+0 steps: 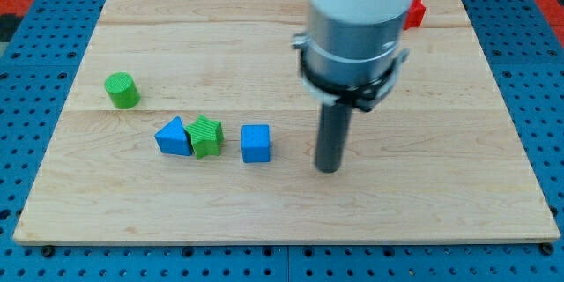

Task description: Push the group of blocks towards the bottom left side of the board

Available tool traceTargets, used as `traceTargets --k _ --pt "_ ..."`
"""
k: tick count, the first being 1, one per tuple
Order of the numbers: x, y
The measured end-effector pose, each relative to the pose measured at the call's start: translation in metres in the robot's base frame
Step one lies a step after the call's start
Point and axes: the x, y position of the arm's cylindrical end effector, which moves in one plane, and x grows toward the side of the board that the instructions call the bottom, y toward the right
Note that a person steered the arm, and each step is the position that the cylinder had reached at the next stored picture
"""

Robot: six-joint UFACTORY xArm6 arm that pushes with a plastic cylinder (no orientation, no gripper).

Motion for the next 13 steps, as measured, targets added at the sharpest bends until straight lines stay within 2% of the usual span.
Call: traceTargets --k 1,4,5,6,9,13 --pt "-0.003 -0.037" --pt "-0.057 -0.048" --pt "-0.061 -0.050" --pt "-0.044 -0.071" --pt "-0.013 -0.156" --pt "-0.053 -0.200"
